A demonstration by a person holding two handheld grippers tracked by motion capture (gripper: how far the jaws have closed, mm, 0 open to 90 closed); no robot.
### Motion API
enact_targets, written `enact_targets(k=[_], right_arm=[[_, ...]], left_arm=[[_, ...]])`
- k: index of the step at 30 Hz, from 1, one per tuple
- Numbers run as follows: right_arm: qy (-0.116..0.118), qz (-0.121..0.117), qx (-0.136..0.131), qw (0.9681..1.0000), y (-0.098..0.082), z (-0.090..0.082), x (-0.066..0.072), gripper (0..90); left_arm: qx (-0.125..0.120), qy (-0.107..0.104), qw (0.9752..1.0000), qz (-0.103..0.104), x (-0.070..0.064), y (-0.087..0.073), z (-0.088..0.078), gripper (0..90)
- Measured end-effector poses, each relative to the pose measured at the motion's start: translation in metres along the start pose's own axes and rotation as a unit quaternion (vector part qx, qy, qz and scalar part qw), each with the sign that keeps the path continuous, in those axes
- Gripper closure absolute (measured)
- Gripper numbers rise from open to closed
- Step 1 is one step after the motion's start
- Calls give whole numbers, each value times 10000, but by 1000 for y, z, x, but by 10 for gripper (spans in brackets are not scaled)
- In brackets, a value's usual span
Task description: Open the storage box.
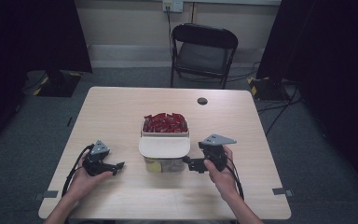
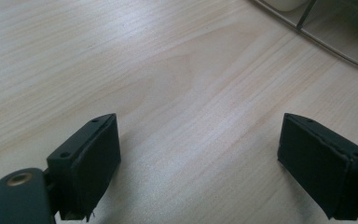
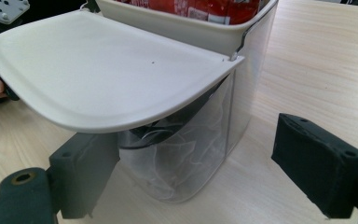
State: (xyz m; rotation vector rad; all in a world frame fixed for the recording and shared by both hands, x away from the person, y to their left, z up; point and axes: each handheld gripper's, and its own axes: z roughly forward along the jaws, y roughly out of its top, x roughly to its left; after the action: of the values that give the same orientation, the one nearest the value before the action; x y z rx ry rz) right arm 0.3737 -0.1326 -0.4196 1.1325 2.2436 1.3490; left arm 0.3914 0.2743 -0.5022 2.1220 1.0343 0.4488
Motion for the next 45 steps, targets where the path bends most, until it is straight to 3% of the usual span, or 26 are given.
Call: enact_targets(k=[5, 9, 18, 35, 45], right_arm=[[41, 0, -52, 10000, 6, -1, -3, 140], [234, 4, -144, 9996, 12, 1, -7, 137], [229, -29, -188, 9996, 32, 5, -6, 137], [432, -158, -160, 9988, 47, 17, -13, 132], [351, -33, -233, 9991, 47, 25, -22, 132]], left_arm=[[3, 11, 10000, 23, 0, 0, 0, 125], [-3, 10, 10000, 8, 0, 0, 0, 125], [-2, 19, 10000, 24, 0, 0, 0, 125], [-2, 18, 10000, 23, 0, 0, 0, 125], [-2, 26, 10000, 26, 0, 0, 0, 126]])
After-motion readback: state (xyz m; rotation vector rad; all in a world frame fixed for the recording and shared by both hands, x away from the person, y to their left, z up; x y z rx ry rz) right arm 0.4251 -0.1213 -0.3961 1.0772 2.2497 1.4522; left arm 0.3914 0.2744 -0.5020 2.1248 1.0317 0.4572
